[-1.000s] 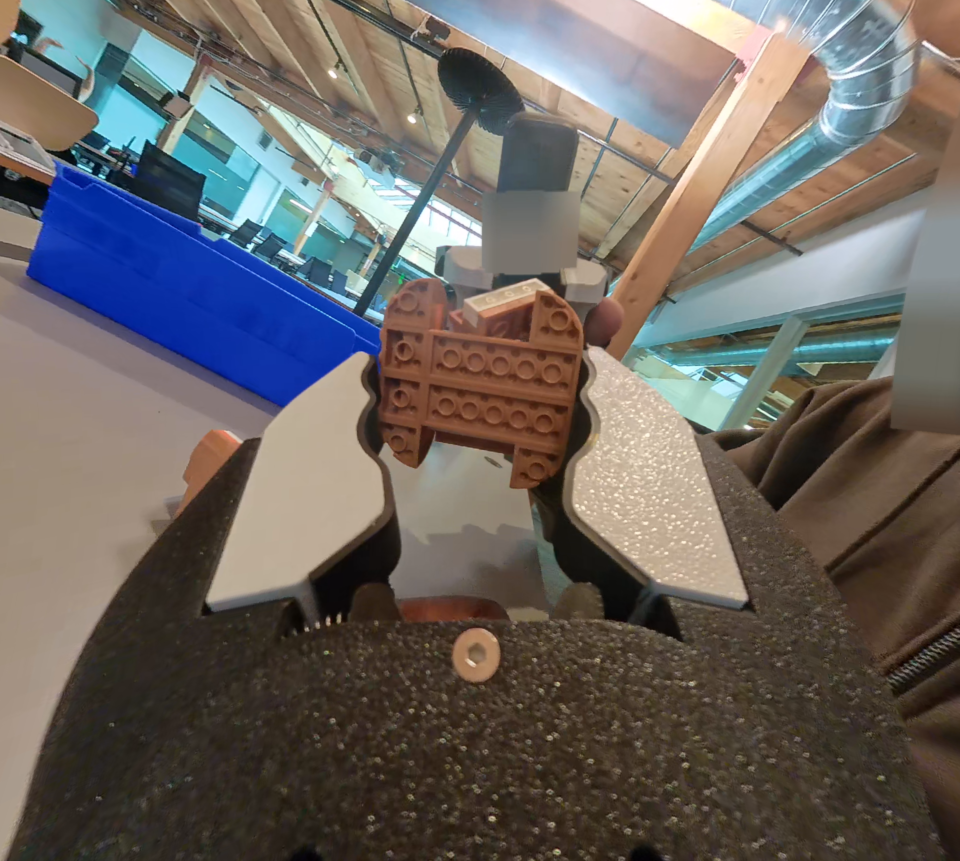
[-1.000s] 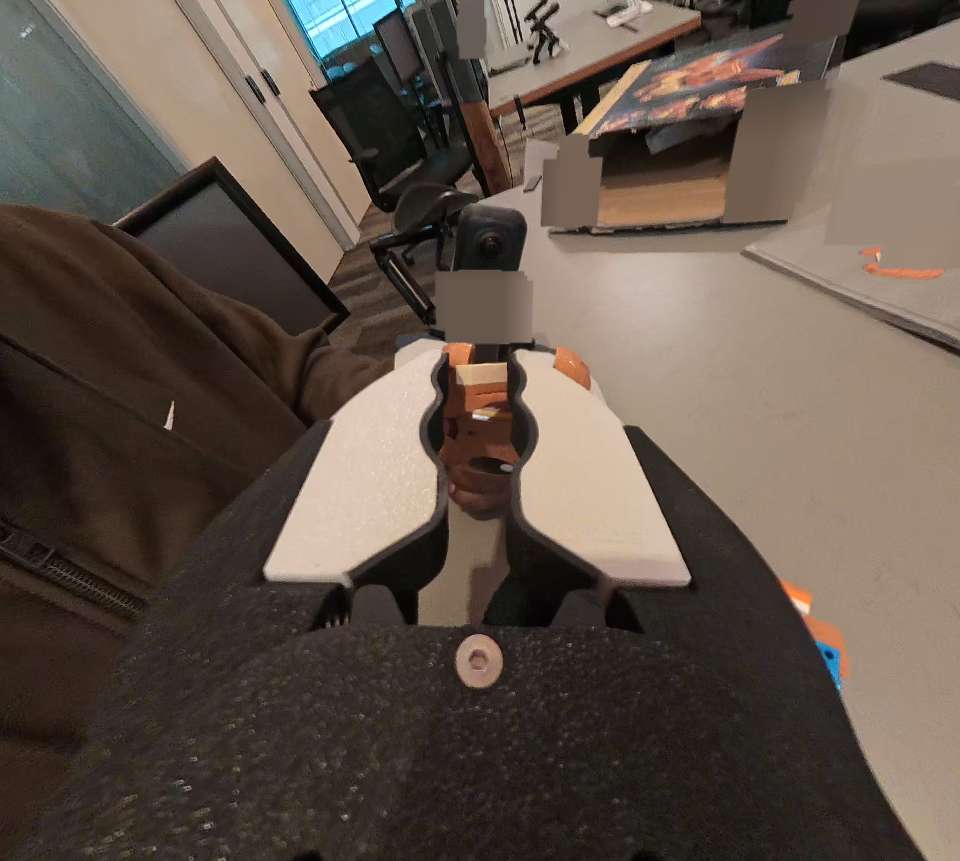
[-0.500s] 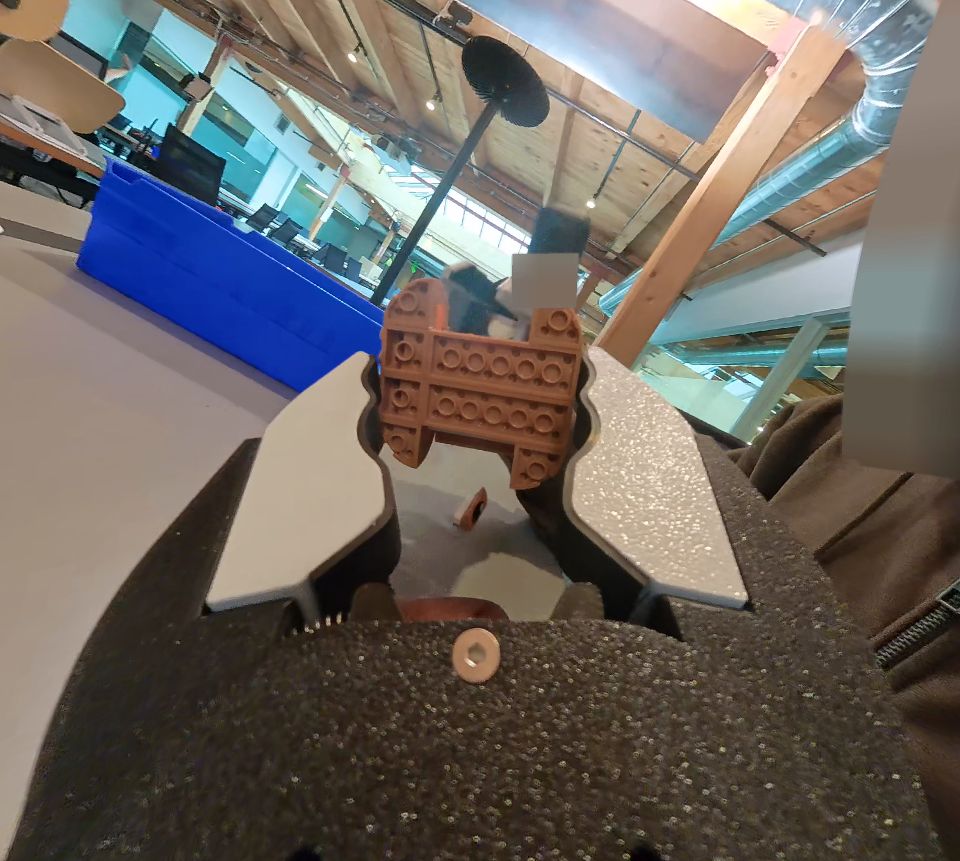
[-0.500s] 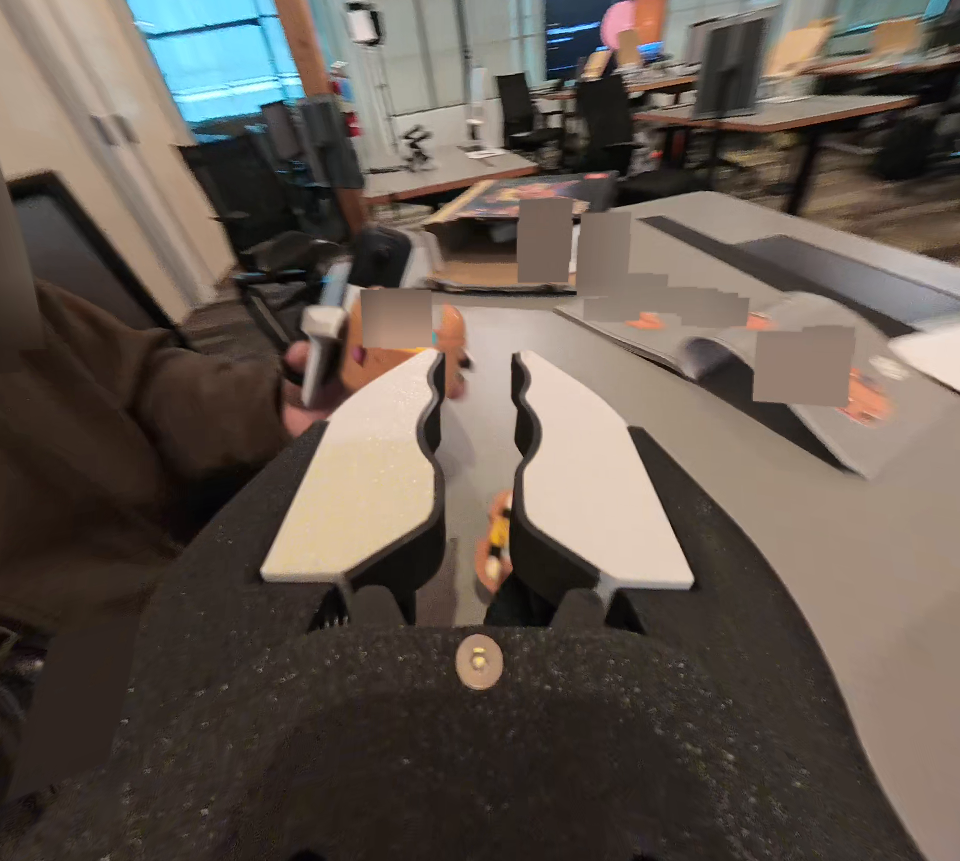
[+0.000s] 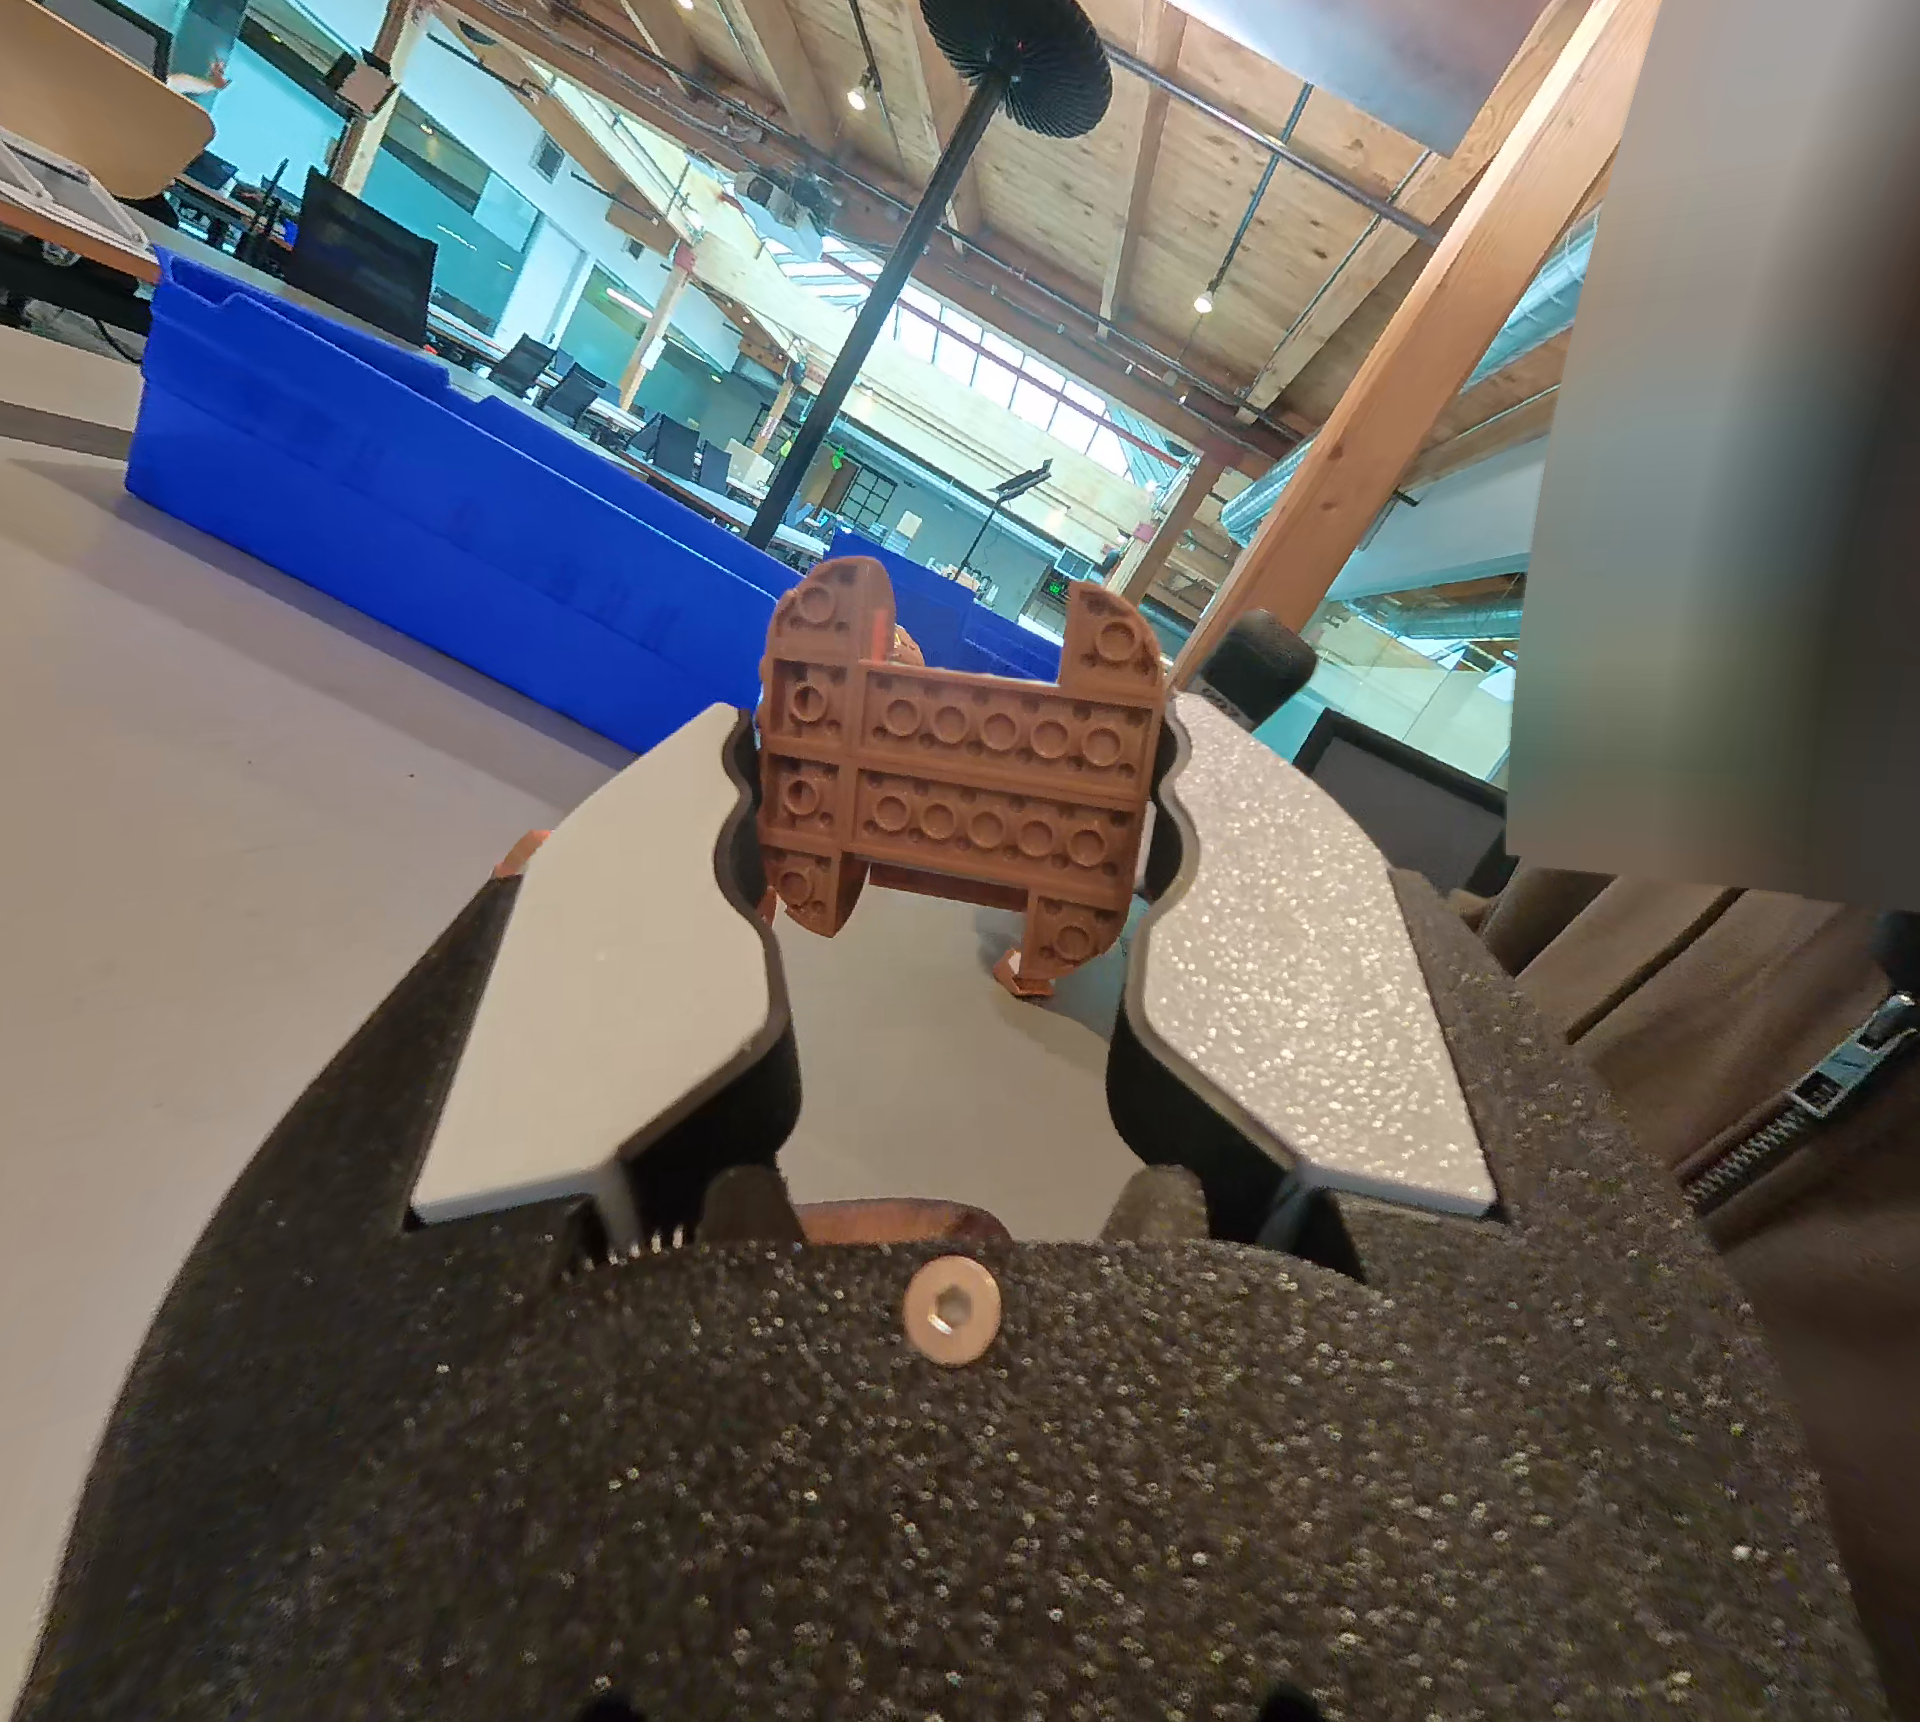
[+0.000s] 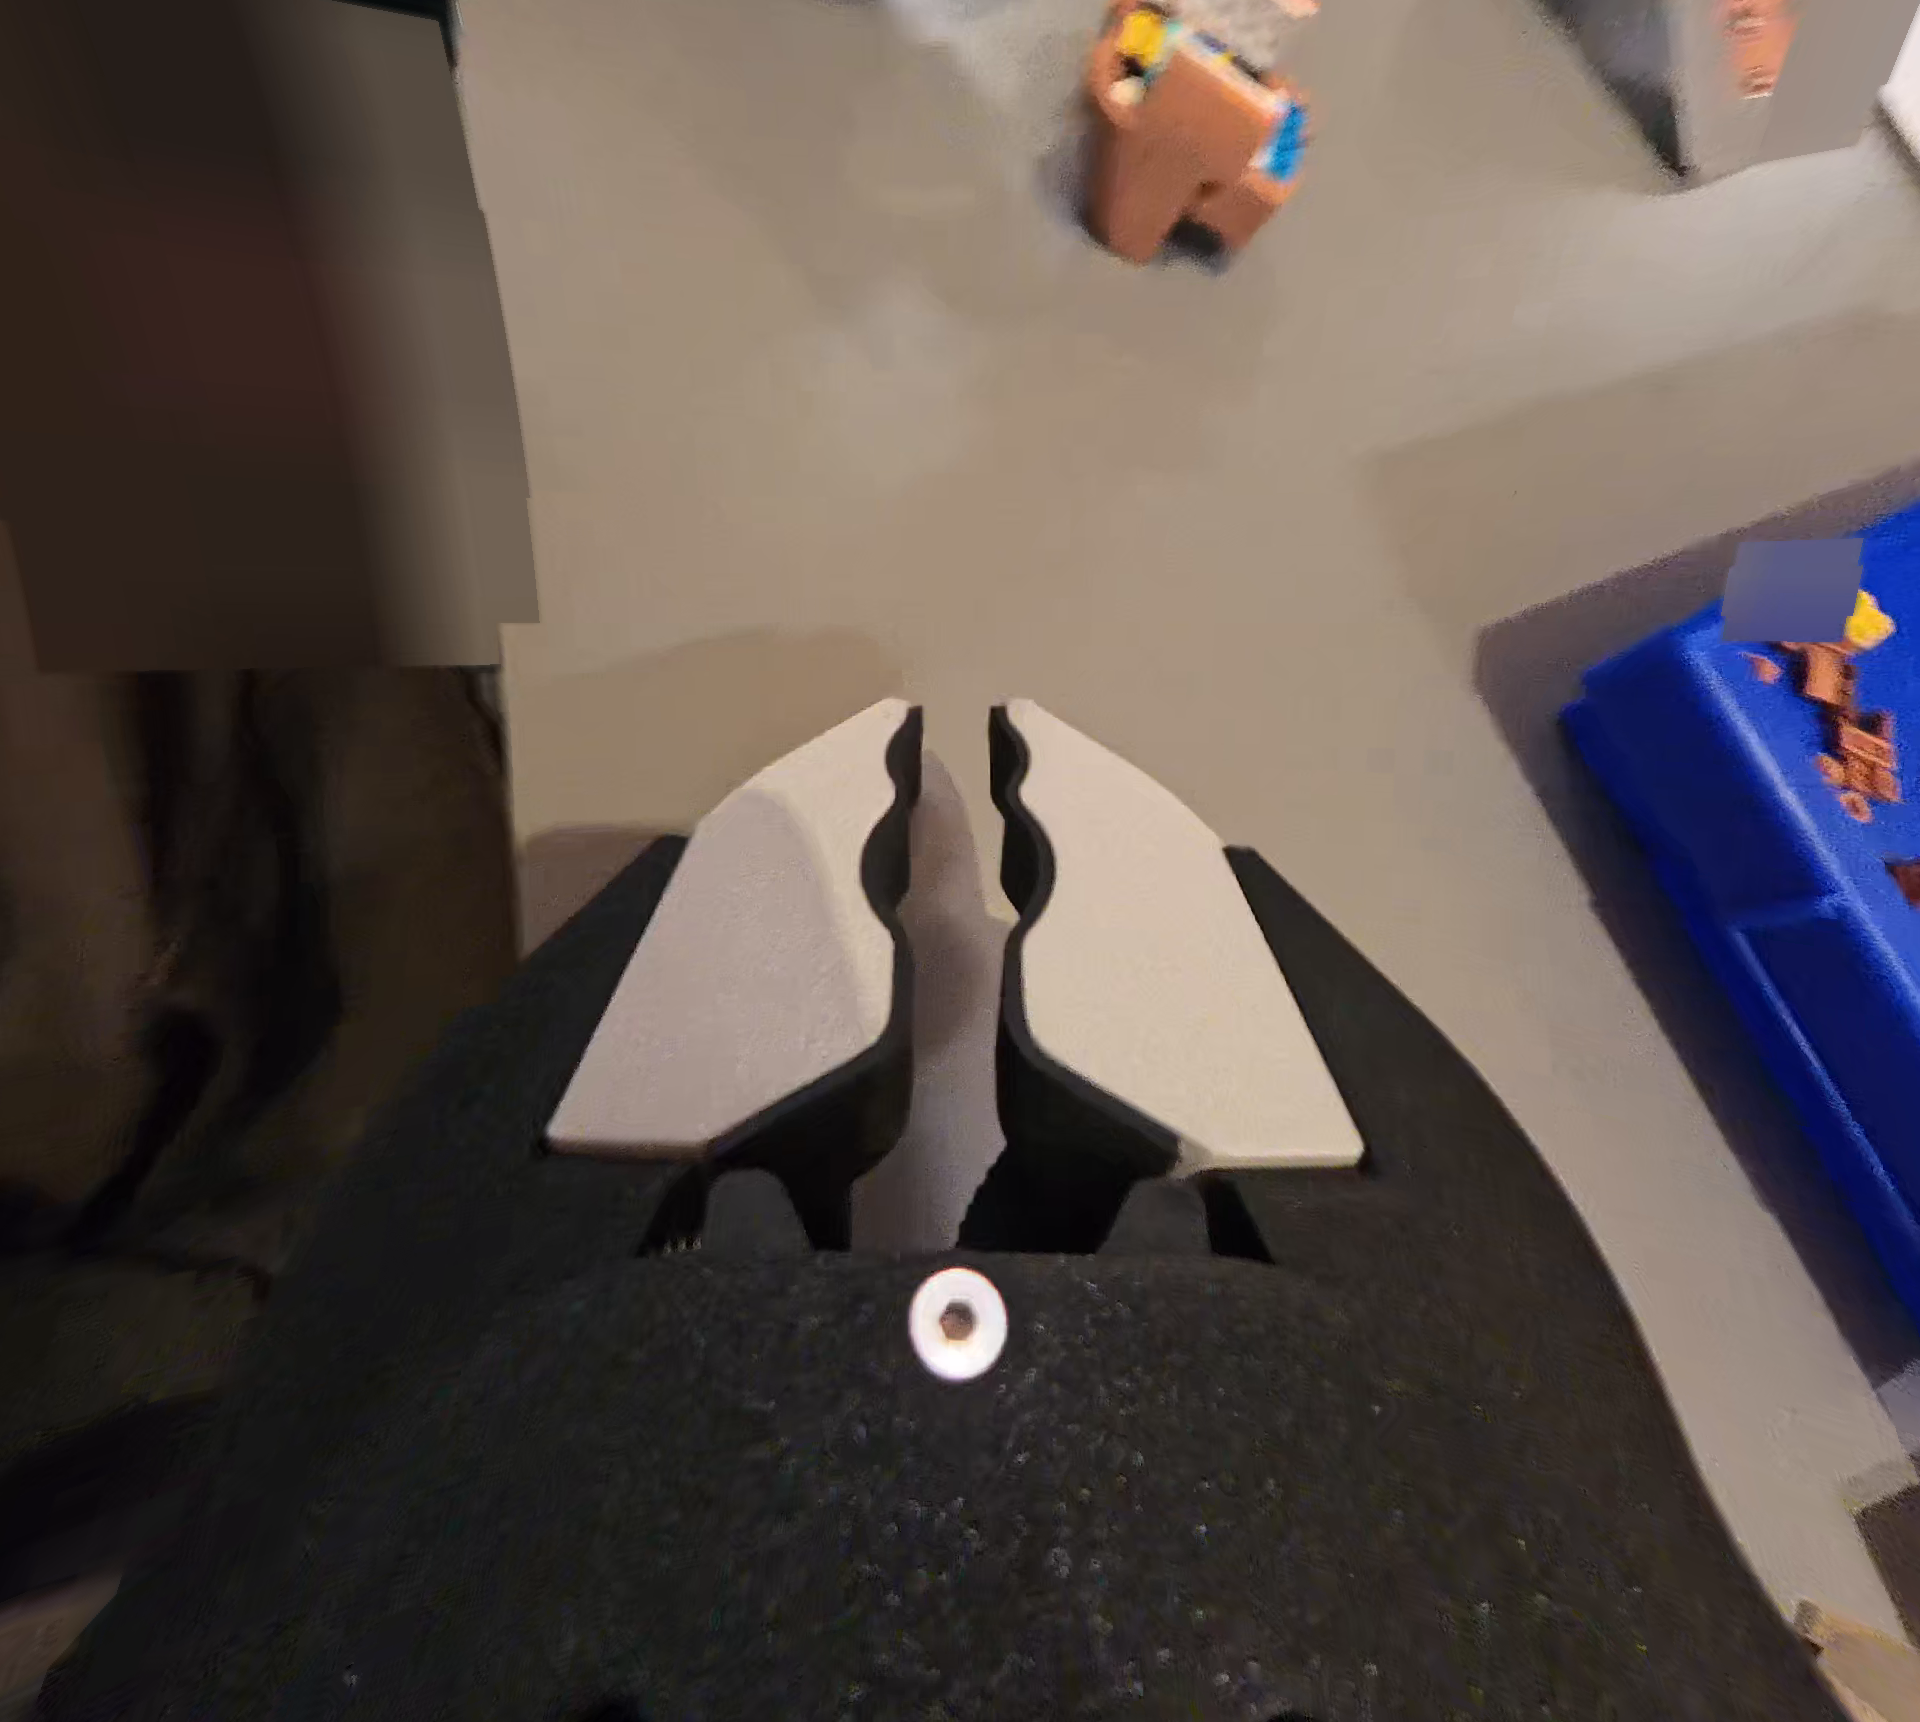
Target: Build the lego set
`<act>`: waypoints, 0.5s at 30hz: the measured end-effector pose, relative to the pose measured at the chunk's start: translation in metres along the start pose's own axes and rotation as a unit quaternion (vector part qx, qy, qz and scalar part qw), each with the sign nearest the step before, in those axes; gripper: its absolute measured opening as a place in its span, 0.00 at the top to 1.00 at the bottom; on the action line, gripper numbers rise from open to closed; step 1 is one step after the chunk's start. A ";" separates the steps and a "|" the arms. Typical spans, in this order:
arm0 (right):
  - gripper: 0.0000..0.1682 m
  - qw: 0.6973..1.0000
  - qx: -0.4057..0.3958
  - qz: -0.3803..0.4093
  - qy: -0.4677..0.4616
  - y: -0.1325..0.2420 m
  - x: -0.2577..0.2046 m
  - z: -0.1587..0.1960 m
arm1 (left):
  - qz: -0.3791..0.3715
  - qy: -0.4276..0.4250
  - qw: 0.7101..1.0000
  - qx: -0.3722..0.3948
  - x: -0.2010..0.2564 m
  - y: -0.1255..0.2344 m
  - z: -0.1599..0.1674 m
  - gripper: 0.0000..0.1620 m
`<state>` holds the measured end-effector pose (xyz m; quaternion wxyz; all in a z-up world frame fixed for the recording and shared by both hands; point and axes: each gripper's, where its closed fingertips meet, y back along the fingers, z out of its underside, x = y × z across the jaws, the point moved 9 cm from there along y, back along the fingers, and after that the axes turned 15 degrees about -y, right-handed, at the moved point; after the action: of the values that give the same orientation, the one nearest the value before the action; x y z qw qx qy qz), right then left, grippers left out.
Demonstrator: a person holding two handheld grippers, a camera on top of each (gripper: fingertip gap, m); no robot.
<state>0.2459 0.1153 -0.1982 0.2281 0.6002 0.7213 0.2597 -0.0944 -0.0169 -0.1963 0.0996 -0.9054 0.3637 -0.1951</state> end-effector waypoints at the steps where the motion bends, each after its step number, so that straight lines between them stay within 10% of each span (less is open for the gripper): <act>1: 0.93 1.000 -0.015 -0.012 0.013 0.000 -0.006 0.000 | 0.000 -0.002 1.000 -0.001 0.001 0.000 0.000 0.55; 15: 0.94 0.992 -0.092 0.068 -0.052 -0.016 0.004 0.012 | 0.004 -0.019 1.000 -0.010 0.005 0.001 0.001 0.55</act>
<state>0.2409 0.1185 -0.2173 0.3015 0.6367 0.6391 0.3086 -0.0909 -0.0212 -0.1957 0.0979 -0.9083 0.3677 -0.1738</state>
